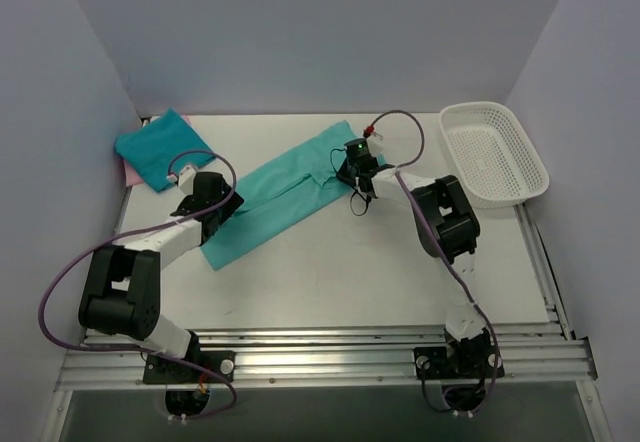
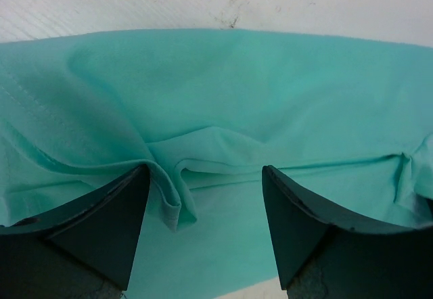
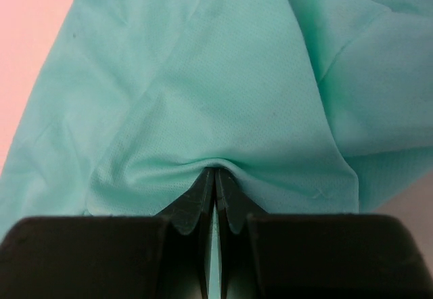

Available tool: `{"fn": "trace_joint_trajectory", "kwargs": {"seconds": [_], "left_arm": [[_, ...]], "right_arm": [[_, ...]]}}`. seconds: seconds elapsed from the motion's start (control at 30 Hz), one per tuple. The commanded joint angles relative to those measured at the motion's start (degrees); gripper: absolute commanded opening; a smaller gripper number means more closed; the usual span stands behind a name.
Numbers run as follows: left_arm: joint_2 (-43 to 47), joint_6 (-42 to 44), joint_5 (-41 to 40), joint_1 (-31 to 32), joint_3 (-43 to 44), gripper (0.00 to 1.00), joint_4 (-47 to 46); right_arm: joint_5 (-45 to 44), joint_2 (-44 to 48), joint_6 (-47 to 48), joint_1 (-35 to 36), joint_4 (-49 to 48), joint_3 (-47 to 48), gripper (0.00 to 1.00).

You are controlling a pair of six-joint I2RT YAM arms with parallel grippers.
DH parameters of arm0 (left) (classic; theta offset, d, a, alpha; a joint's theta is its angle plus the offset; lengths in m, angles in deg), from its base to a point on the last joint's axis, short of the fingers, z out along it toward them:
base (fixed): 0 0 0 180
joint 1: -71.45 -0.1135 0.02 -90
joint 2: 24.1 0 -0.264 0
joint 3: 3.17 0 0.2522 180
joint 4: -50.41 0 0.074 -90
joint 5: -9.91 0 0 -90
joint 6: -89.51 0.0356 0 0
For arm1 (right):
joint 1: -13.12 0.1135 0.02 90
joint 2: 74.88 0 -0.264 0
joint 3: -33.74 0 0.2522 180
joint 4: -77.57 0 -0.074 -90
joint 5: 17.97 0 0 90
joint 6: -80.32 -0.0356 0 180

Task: Fold and stack the t-shirts
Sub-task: Rotate the tshirt 90 degrees

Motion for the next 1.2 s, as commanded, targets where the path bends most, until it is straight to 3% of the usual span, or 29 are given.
{"fn": "trace_joint_trajectory", "kwargs": {"seconds": [0.0, 0.33, 0.4, 0.43, 0.47, 0.53, 0.7, 0.9, 1.03, 1.17], "left_arm": [[3.16, -0.37, 0.60, -0.10, 0.30, 0.76, -0.24], [6.24, -0.28, -0.45, -0.10, -0.32, 0.76, 0.73], [6.77, -0.28, -0.45, -0.01, -0.41, 0.76, 2.65], [7.03, -0.28, -0.54, 0.07, -0.67, 0.76, 2.67], [7.21, -0.28, -0.63, 0.07, -0.84, 0.76, 2.67], [7.56, -0.37, -0.45, 0.07, -0.93, 0.76, 2.67], [7.74, -0.37, -0.19, 0.25, -1.46, 0.76, 2.14], [6.86, -0.72, 0.34, 0.43, -1.81, 0.76, -0.30], [6.16, -0.98, 0.60, 0.34, -1.37, 0.76, -0.15], [7.12, -0.89, 0.08, 0.16, -1.28, 0.76, 0.47]], "right_arm": [[2.94, -6.43, 1.70, -2.18, 4.99, 9.94, 0.00], [13.66, -25.68, 2.67, -8.07, 1.57, 42.56, 0.01], [16.04, -25.52, 3.11, -8.68, 0.79, 44.78, 0.25], [16.48, -23.17, 3.37, -8.77, 0.17, 43.82, 0.35], [16.74, -21.06, 4.16, -8.77, -1.05, 41.98, 0.55], [16.57, -12.80, 4.60, -8.60, -5.27, 32.68, 0.72], [14.12, 9.22, 3.74, -7.81, -8.19, 8.72, 0.75], [7.97, 27.88, -0.22, -2.11, -6.43, -11.10, 0.75], [3.57, 30.38, -6.62, 9.73, -8.70, -21.38, 0.74], [-0.38, 25.82, -9.97, 20.10, -11.96, -21.59, 0.72]]}}
